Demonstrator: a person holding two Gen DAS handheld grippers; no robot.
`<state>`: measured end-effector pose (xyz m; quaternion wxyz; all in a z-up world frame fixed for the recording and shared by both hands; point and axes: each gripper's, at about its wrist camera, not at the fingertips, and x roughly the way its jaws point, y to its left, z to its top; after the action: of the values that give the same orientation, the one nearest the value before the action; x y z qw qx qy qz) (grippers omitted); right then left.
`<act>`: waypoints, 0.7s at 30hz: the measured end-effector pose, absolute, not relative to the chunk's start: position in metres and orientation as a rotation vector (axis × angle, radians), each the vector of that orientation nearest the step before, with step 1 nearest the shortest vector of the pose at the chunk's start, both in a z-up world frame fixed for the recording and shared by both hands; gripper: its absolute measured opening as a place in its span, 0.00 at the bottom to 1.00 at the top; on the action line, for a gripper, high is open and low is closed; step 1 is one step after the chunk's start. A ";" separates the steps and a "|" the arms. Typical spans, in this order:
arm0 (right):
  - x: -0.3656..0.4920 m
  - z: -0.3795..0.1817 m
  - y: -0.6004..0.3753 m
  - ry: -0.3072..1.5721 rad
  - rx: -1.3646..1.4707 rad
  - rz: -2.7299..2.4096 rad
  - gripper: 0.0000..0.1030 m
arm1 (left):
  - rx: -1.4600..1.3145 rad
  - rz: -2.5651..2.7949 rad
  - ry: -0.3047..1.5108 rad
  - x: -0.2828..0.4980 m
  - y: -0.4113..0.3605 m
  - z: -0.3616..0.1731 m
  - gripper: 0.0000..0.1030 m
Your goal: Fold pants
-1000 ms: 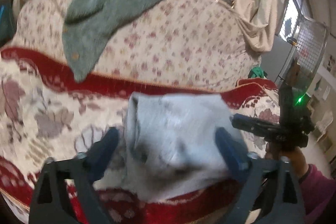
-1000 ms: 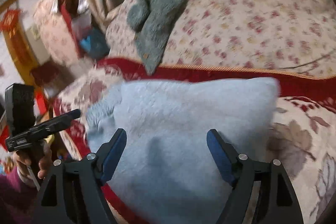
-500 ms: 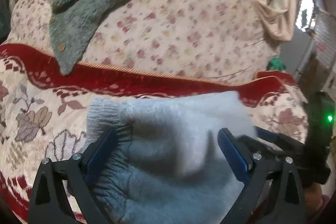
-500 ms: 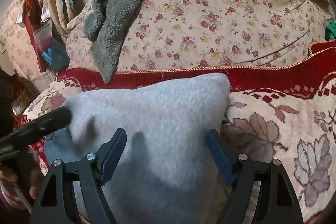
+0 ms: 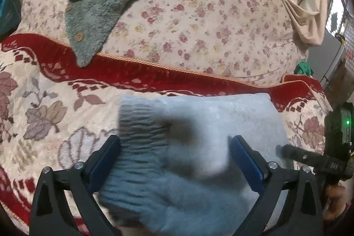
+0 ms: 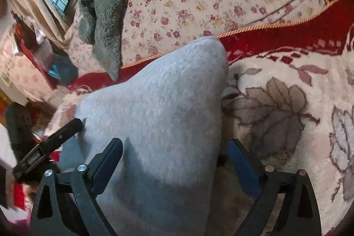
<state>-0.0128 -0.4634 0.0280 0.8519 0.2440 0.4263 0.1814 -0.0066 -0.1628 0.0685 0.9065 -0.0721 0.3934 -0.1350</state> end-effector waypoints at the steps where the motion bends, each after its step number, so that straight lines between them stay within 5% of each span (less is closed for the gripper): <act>1: -0.013 0.027 -0.466 0.899 0.536 0.398 0.98 | -0.154 -0.276 0.816 -0.007 -0.158 0.070 0.99; 21: 0.016 -0.024 -0.455 1.090 0.714 0.632 1.00 | -0.427 -0.468 1.055 0.015 -0.118 0.009 1.00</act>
<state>0.0161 -0.4545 -0.0243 0.7492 0.3266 0.4986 0.2889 0.0153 -0.1183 0.0092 0.8165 -0.2003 0.4950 -0.2193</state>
